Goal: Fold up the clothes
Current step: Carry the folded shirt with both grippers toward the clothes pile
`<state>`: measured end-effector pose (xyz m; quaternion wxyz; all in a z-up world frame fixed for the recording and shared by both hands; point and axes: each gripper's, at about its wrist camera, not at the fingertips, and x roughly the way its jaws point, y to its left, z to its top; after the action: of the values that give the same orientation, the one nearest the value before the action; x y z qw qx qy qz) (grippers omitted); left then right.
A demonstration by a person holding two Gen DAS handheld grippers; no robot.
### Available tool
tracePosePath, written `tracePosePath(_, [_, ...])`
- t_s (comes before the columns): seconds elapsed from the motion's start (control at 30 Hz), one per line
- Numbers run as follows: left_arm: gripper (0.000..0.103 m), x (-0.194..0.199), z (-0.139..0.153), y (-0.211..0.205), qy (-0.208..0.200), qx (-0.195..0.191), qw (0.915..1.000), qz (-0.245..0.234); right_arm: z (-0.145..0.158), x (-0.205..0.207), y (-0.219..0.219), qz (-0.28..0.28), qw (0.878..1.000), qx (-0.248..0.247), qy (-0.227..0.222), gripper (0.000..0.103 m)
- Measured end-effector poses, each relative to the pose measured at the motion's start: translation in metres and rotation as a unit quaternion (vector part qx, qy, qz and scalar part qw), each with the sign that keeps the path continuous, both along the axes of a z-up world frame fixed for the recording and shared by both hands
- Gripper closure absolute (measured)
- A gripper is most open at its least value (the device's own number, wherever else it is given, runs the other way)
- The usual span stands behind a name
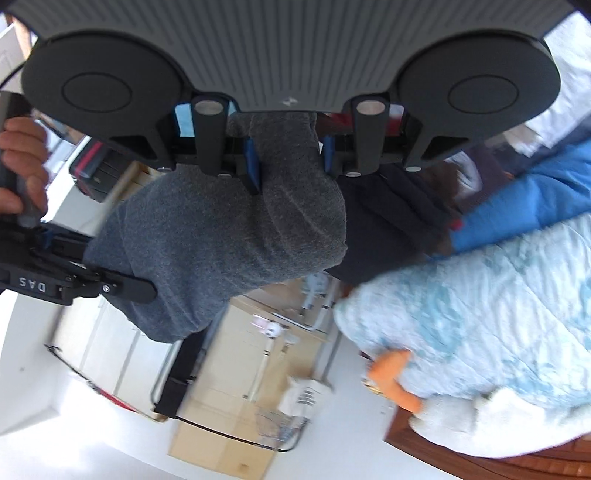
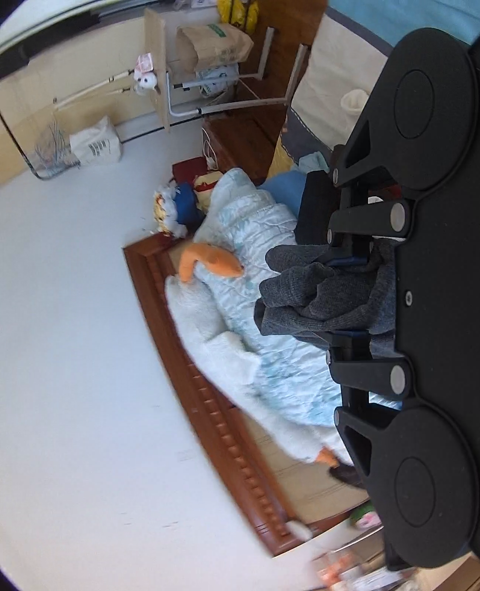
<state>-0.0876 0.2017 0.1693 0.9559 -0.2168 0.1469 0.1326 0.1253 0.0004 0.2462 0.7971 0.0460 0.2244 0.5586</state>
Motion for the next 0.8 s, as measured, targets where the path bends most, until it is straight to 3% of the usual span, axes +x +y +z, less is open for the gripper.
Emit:
tracePosePath(0.2, [0.072, 0.011, -0.005, 0.030, -0.029, -0.027, 0.9991, 0.017, 0.041, -0.008, 0.040, 0.030, 0.996, -0.064, -0.048, 0.070])
tracePosePath(0.33, [0.072, 0.011, -0.005, 0.042, -0.045, -0.035, 0.9973, 0.046, 0.052, 0.002, 0.068, 0.059, 0.994, -0.068, -0.060, 0.070])
tracePosePath(0.47, [0.072, 0.011, -0.009, 0.050, -0.045, 0.001, 0.9939, 0.100, 0.036, 0.027, 0.091, 0.083, 0.995, -0.045, -0.032, 0.070])
tracePosePath(0.63, [0.072, 0.023, -0.040, 0.065, -0.041, -0.006, 0.9921, 0.119, -0.001, 0.065, 0.121, 0.087, 0.995, -0.044, 0.011, 0.070])
tracePosePath(0.73, [0.072, 0.020, -0.053, 0.073, -0.074, -0.020, 0.9928, 0.092, -0.012, 0.082, 0.138, 0.093, 0.994, -0.057, 0.013, 0.070])
tracePosePath(0.8, [0.072, 0.010, -0.052, 0.082, -0.108, -0.044, 0.9892, 0.088, -0.003, 0.085, 0.147, 0.106, 0.993, -0.039, 0.016, 0.070])
